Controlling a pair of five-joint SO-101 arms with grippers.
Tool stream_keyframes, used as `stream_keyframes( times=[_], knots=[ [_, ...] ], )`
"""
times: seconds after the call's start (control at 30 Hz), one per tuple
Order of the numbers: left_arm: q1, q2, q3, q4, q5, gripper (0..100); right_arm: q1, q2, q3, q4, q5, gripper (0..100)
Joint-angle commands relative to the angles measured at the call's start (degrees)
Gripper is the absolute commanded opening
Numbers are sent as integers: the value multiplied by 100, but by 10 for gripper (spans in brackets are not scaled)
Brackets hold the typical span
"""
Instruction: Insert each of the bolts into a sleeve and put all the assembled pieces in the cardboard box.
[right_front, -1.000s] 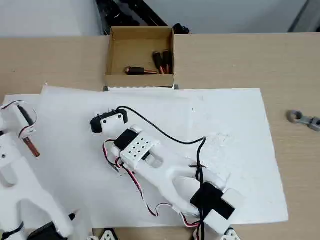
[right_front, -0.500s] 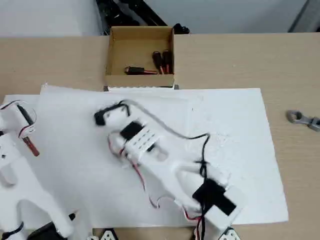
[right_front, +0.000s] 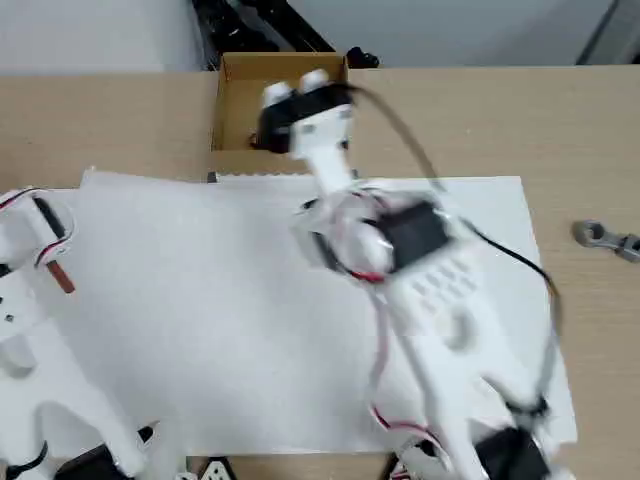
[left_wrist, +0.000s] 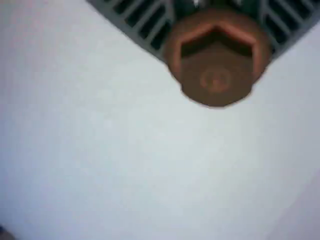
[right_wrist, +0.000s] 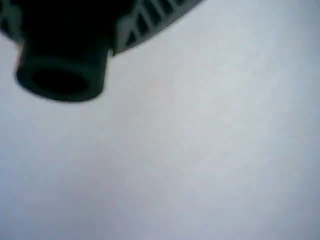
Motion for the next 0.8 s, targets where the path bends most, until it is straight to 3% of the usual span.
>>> stream_keyframes(
  times=[0.0,0.17,0.3,0.53,0.77],
  knots=[
    [440,-237,-268,-141,18,6,664,-1314,-281,391,369,4],
    [1064,-237,-268,-246,26,6,1930,-2615,-44,989,1134,4],
    [1284,-237,-268,-545,290,6,2809,-3908,941,1033,1626,3],
    [1319,-229,-259,-589,475,6,2862,-5895,3815,690,1626,3],
    [1319,-229,-251,-571,466,6,2888,-6923,5222,22,1653,5]
  ],
)
